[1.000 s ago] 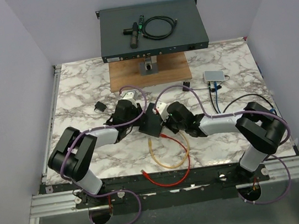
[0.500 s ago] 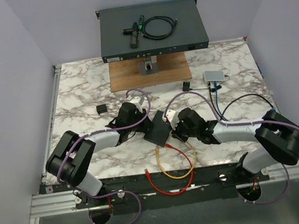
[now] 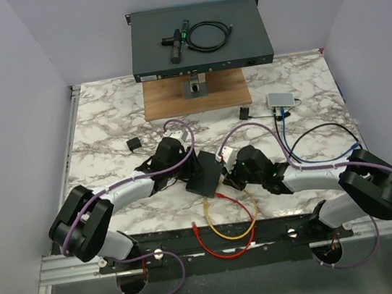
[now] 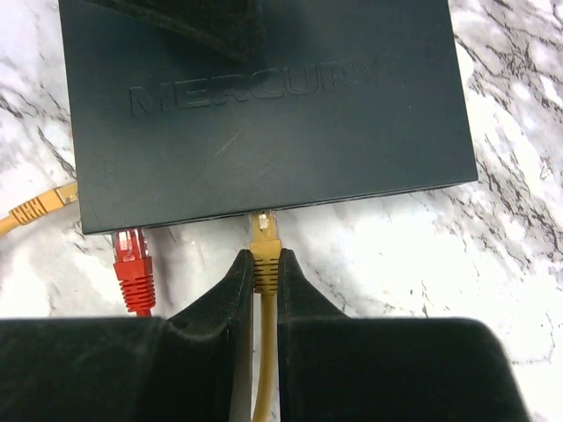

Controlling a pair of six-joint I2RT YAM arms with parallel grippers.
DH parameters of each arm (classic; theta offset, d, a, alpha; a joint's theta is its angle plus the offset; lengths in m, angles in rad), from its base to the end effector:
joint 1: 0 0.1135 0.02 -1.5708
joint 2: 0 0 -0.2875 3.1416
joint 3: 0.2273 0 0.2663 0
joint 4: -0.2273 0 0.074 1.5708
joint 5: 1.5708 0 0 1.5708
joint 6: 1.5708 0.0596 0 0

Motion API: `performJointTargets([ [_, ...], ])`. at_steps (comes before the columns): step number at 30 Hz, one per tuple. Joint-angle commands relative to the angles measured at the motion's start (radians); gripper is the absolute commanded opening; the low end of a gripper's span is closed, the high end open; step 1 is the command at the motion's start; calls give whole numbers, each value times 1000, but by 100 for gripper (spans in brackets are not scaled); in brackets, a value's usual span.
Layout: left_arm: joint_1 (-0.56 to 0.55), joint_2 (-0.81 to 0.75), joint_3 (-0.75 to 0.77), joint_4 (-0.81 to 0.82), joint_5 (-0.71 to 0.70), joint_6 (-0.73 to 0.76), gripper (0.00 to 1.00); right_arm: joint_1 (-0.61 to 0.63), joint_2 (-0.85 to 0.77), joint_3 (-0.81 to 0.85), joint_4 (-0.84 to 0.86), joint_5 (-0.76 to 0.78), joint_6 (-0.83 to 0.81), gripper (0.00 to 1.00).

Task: Insert the plug into the switch port
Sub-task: Insert the connector into the switch port.

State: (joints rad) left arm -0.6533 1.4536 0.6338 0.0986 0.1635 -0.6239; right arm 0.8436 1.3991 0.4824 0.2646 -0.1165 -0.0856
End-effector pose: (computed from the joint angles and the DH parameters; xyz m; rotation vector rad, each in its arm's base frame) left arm 0.2379 -0.1943 0.1626 0.1257 2.4265 -0.8144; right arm 0.1824 0.2154 0.1466 -1.0767 2.0020 0.5389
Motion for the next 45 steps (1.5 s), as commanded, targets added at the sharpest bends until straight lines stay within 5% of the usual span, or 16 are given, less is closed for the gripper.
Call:
performJointTargets([
  [1,-22,-96,-5,-62,-56,-76,53,6,-34,11,169,42,44,1],
  [14,-18,-378,-26,-240,-328,-130,66,6,81,109,245,164,60,1],
  [29,-10,-691,-12,-394,-260,-116,82,-21,337,267,379,236,77,2],
  [36,-5,-737,56,-470,-172,-48,89,-40,353,269,397,243,113,14],
  [45,-3,-784,115,-553,-184,3,92,-42,201,196,371,281,96,47],
])
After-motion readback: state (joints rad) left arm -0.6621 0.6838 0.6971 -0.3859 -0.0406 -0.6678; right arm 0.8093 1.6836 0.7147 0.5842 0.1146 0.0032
